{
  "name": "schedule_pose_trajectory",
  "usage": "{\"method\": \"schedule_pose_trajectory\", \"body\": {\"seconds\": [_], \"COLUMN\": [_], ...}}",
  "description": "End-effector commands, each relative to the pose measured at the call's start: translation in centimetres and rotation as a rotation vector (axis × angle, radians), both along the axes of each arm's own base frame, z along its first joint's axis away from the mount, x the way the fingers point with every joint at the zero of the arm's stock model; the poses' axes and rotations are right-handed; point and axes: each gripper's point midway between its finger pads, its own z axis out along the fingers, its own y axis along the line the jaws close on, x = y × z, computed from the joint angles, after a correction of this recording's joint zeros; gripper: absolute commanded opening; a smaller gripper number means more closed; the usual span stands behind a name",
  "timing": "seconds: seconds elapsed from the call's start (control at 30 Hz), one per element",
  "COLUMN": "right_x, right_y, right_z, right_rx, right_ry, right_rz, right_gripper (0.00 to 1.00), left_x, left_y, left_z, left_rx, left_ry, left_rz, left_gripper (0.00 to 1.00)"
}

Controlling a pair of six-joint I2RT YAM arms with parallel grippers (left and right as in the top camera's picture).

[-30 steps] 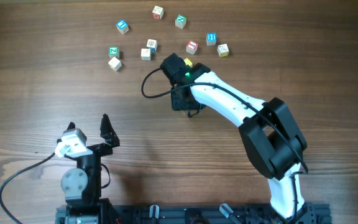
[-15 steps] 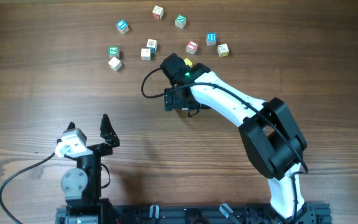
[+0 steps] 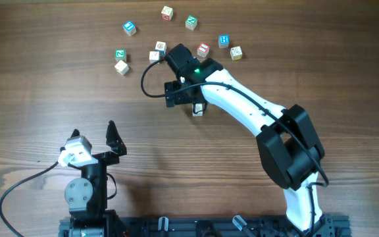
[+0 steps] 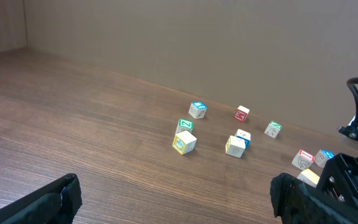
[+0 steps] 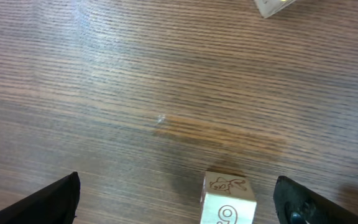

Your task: Form a horizontal line

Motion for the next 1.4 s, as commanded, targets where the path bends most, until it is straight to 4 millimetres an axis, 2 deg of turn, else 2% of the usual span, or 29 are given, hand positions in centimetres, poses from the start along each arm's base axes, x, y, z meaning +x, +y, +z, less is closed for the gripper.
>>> {"method": "schedule_pose_trajectory", "body": {"seconds": [0.0,0.17,0.7,1.0,1.13,1.2,1.3,1.37], "right_x": [0.0,-0.1,-2.5,-2.4,-2.5,-2.6,-2.8,-2.8], "right_y": [0.8,0.9,3.5,3.7,3.6,3.5,3.4,3.4], "right_z": [0.0,0.0,0.0,0.0,0.0,0.0,-0.1,-0.1], "right_rx": [0.036,0.041,0.085,0.089,0.087,0.083,0.077,0.077], "right_ry": [0.016,0.020,0.064,0.058,0.061,0.065,0.073,0.073], "right_rz": [0.021,0.023,0.093,0.095,0.095,0.095,0.094,0.094], "right_gripper": [1.00,1.00,1.00,1.00,0.85,0.70,0.62,0.42], "left_x": [0.0,0.0,0.0,0.0,0.0,0.0,0.0,0.0], "left_y": [0.1,0.1,0.1,0.1,0.1,0.1,0.1,0.1], "left_z": [0.0,0.0,0.0,0.0,0.0,0.0,0.0,0.0], "left_rx": [0.017,0.017,0.017,0.017,0.017,0.017,0.017,0.017], "left_ry": [-0.003,-0.003,-0.003,-0.003,-0.003,-0.003,-0.003,-0.003], "left_rz": [0.009,0.009,0.009,0.009,0.009,0.009,0.009,0.009], "left_gripper": [1.00,1.00,1.00,1.00,1.00,1.00,1.00,1.00]}}
